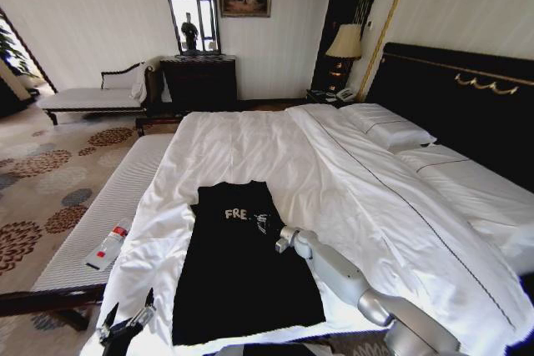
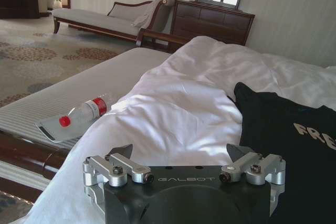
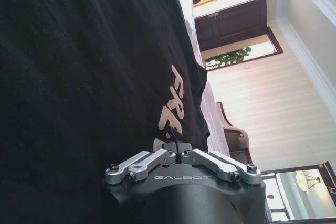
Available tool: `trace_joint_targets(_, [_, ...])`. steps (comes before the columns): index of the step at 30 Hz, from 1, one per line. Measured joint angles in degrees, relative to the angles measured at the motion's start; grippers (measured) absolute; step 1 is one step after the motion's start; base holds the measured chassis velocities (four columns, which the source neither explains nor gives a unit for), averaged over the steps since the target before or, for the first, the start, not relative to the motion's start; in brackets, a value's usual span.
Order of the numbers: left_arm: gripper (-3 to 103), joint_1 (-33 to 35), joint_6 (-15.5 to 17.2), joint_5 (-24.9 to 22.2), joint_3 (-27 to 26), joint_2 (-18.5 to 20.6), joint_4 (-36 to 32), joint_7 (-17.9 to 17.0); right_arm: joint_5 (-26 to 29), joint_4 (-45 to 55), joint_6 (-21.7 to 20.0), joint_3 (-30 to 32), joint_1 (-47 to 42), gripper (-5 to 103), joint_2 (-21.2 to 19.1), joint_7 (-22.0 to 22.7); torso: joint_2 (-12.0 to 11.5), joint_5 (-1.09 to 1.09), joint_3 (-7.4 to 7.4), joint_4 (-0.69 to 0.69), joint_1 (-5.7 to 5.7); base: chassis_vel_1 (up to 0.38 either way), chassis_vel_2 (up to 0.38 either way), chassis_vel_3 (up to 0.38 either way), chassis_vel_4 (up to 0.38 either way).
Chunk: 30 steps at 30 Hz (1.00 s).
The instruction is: Fold the clothes on the bed.
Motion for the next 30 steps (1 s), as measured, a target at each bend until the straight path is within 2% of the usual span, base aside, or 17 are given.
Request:
trace_joint_targets(5, [100,0.03,-0.09,-0.08,-0.04,0.08,0.12,0.03,1.64,0.17,0.14,-0.08,0.03,0,-0.23,0.04,0.0,0.0,0.0,0.0,0.0,0.0,0.0,0.0,0.0])
trace_joint_targets(9, [100,-0.13,-0.1,-0.07,0.11,0.09,0.12,0.05,13.05,2.1,-4.36,-0.97,-0.48,0,-1.47,0.32,0.0,0.0,0.0,0.01,0.0,0.0,0.0,0.0,0.0])
trace_joint_targets(10, [100,-0.13,-0.1,-0.07,0.11,0.09,0.12,0.05,13.05,2.1,-4.36,-0.97,-0.48,0,-1.47,0.32,0.0,0.0,0.0,0.01,0.0,0.0,0.0,0.0,0.0])
trace_joint_targets(12, [100,-0.28,-0.1,-0.05,0.16,0.09,-0.06,0.05,20.89,3.02,-7.55,-0.5,-1.03,0,-2.18,0.58,0.0,0.0,0.0,-0.01,0.0,0.0,0.0,0.0,0.0])
trace_joint_targets(14, [100,-0.44,-0.07,-0.05,0.16,0.09,-0.18,0.05,25.7,3.2,-9.62,2.4,-1.83,0,-2.07,0.86,0.0,0.0,0.0,-0.01,0.0,0.0,0.0,0.0,0.0])
trace_joint_targets(16, [100,-0.5,-0.05,-0.07,0.16,0.1,-0.19,0.04,27.38,3.12,-10.37,4.06,-2.29,0,-1.78,1.06,0.0,0.01,0.0,-0.01,0.0,0.0,0.0,0.0,0.0])
trace_joint_targets(20, [100,-0.73,0.11,-0.7,0.59,0.09,0.01,-0.03,34.9,2.61,-14.37,10.92,-3.49,0,-0.94,2.32,0.0,-0.01,0.0,0.0,0.0,0.0,0.0,0.0,0.0])
trace_joint_targets(26, [100,-1.12,0.29,-0.69,0.88,0.1,0.03,-0.1,36.26,0.13,-15.48,16.9,-3.12,0,-0.23,3.4,0.0,0.01,0.0,-0.01,0.0,0.0,0.0,0.0,0.0])
trace_joint_targets(30, [100,-1.21,0.52,-0.62,0.92,0.12,-0.25,-0.1,34.8,-2.41,-15.54,20.4,-2.32,0,0.72,5.57,0.0,0.0,0.0,0.01,0.0,0.0,0.0,0.0,0.0])
